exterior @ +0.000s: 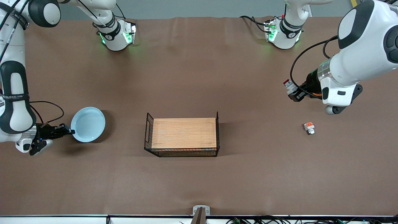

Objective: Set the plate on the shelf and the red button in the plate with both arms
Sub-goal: 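Lift the blue plate with the right gripper, tilting it up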

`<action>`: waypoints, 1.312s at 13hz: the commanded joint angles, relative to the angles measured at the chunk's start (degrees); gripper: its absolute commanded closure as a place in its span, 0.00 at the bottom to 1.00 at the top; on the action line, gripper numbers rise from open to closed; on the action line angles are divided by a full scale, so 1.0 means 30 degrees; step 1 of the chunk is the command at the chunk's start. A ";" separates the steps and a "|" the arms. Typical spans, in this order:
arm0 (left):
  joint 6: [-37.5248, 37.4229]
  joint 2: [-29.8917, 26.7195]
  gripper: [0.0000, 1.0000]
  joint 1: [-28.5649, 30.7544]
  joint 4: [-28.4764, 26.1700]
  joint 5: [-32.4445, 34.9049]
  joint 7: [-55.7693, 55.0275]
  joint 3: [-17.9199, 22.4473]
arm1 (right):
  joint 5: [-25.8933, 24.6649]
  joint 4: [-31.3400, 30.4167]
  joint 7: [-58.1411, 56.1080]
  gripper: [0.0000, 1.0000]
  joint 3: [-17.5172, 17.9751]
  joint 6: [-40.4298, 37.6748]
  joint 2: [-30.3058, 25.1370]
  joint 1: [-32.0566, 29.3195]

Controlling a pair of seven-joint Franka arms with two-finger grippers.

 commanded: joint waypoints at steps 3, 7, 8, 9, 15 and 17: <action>-0.0176 0.0052 1.00 -0.0008 0.0086 -0.0338 -0.0333 -0.0014 | -0.0191 0.1178 0.3155 0.98 -0.0032 -0.4398 -0.1456 -0.0160; -0.0206 0.0052 1.00 -0.0037 0.0086 -0.0338 -0.0334 -0.0014 | -0.0221 0.1178 0.6520 0.98 -0.0355 -0.7240 -0.3506 0.0102; -0.0206 0.0052 1.00 -0.0008 0.0086 -0.0338 -0.0334 -0.0014 | -0.0250 0.1149 0.7459 0.98 -0.0326 -0.7915 -0.4062 0.0219; -0.0206 0.0052 1.00 0.0021 0.0086 -0.0338 -0.0334 -0.0014 | -0.0337 0.1148 0.8542 0.98 -0.0297 -0.8676 -0.4677 0.0481; -0.0206 0.0052 1.00 0.0021 0.0086 -0.0338 -0.0304 -0.0014 | -0.0338 0.1090 1.4723 0.97 -0.0238 -1.1025 -0.7228 0.1916; -0.0206 0.0052 1.00 0.0021 0.0086 -0.0338 -0.0304 -0.0014 | -0.0192 0.1061 1.6484 0.98 -0.0209 -1.1377 -0.7816 0.2590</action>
